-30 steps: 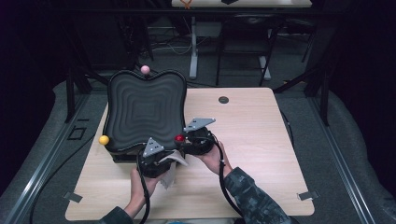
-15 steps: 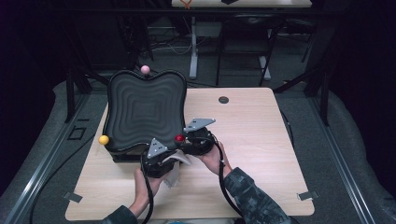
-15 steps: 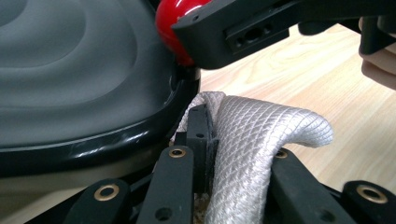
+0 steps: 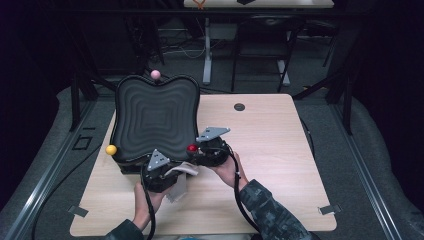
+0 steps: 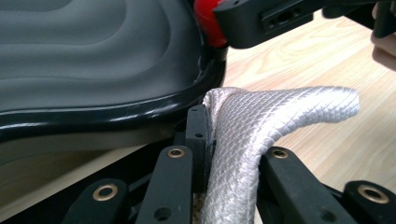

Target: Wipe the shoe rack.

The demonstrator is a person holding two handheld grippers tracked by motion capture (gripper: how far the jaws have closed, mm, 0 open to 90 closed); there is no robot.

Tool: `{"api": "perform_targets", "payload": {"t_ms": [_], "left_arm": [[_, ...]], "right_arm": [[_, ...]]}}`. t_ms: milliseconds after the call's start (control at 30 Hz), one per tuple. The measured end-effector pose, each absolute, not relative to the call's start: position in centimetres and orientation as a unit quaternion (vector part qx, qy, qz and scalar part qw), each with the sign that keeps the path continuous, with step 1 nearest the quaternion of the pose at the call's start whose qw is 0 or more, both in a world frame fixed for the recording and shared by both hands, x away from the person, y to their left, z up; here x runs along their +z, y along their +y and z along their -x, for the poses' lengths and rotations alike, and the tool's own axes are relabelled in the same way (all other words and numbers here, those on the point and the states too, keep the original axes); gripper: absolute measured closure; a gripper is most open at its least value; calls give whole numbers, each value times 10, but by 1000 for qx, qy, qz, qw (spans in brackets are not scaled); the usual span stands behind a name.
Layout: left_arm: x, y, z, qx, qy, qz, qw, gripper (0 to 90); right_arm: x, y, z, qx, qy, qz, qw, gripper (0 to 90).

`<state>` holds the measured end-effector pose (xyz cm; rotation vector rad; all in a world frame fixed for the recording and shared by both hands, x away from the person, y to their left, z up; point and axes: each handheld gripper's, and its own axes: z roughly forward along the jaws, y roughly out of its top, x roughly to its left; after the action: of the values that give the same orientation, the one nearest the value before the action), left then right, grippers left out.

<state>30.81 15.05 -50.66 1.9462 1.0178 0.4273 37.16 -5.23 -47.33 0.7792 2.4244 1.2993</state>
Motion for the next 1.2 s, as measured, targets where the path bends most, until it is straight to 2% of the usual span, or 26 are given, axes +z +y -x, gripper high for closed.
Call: {"api": "perform_targets", "payload": {"t_ms": [1200], "left_arm": [[-500, 222, -318, 211, 482, -757, 388, 794]], "right_arm": [[-473, -51, -370, 449, 840, -269, 147, 596]]}}
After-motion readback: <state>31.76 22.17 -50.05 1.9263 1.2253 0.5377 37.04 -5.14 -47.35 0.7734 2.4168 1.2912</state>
